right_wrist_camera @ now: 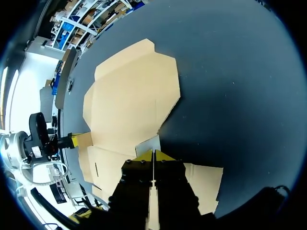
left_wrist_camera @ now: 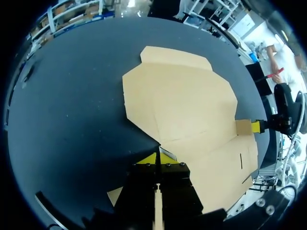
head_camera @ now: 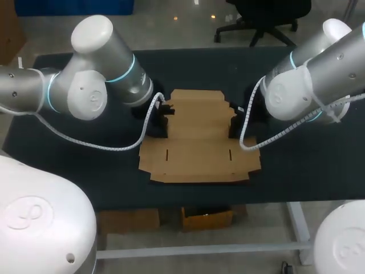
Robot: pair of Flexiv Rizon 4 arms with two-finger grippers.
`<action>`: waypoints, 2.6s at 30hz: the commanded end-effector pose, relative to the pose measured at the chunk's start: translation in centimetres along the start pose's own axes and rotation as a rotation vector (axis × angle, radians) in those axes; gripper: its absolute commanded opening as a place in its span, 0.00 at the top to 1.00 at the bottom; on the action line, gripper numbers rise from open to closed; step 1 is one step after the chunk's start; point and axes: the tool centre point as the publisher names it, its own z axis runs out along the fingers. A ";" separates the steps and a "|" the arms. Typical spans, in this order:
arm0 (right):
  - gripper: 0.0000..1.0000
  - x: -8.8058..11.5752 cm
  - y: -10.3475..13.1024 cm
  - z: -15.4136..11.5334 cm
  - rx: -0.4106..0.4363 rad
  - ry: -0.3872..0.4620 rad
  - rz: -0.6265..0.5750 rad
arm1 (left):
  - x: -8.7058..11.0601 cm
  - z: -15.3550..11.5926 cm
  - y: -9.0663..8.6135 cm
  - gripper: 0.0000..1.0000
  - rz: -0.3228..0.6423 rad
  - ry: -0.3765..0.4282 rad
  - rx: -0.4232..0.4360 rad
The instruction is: Assemble the packaging by folding the flat box into shape, placing the metal phone stand inside, and closing the box properly
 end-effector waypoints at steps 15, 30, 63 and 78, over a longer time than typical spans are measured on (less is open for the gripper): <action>1.00 0.7 0.0 0.4 -0.012 -0.074 0.015 | 0.7 0.0 0.0 1.00 -0.014 -0.034 -0.018; 1.00 1.1 0.1 0.4 -0.019 -0.097 0.020 | 1.1 0.1 -0.8 1.00 -0.033 -0.041 -0.037; 1.00 0.9 0.4 1.2 0.002 -0.120 0.039 | 3.0 0.7 -0.5 1.00 -0.089 -0.018 -0.110; 1.00 0.8 0.3 1.2 0.004 -0.125 0.043 | 3.2 1.4 -0.3 1.00 -0.111 -0.013 -0.130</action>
